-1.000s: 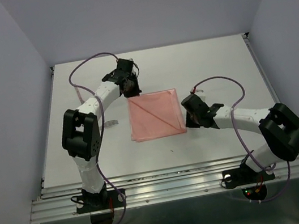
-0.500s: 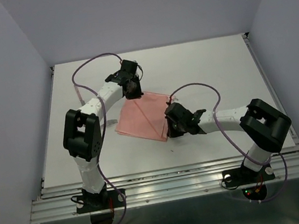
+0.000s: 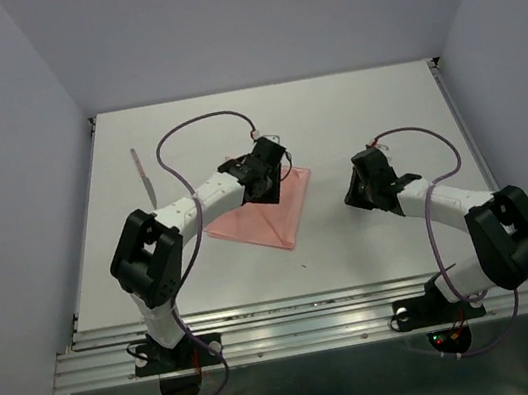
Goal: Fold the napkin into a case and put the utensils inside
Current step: Pick up the upper triangle-folded napkin from the center of the board.
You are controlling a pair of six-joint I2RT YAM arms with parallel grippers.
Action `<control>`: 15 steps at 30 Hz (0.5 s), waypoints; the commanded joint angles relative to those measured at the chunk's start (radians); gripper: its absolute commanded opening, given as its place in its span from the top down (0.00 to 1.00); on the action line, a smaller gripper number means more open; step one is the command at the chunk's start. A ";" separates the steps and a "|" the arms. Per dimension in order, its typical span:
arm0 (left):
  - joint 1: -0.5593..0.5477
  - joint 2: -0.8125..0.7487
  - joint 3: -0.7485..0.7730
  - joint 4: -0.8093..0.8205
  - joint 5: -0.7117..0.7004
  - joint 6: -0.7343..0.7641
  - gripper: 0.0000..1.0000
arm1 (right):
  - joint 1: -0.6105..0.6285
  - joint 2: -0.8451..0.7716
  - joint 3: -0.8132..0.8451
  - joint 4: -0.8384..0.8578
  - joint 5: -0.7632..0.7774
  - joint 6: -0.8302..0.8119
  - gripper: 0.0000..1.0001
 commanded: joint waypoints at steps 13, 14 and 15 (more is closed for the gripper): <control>-0.309 0.041 -0.049 -0.006 -0.205 -0.038 0.41 | -0.095 -0.024 0.033 -0.004 -0.103 -0.017 0.63; -0.316 0.046 -0.047 -0.006 -0.207 -0.033 0.41 | -0.095 -0.024 0.033 -0.004 -0.103 -0.018 0.63; -0.324 0.050 -0.046 -0.006 -0.207 -0.032 0.41 | -0.095 -0.021 0.035 -0.004 -0.103 -0.018 0.63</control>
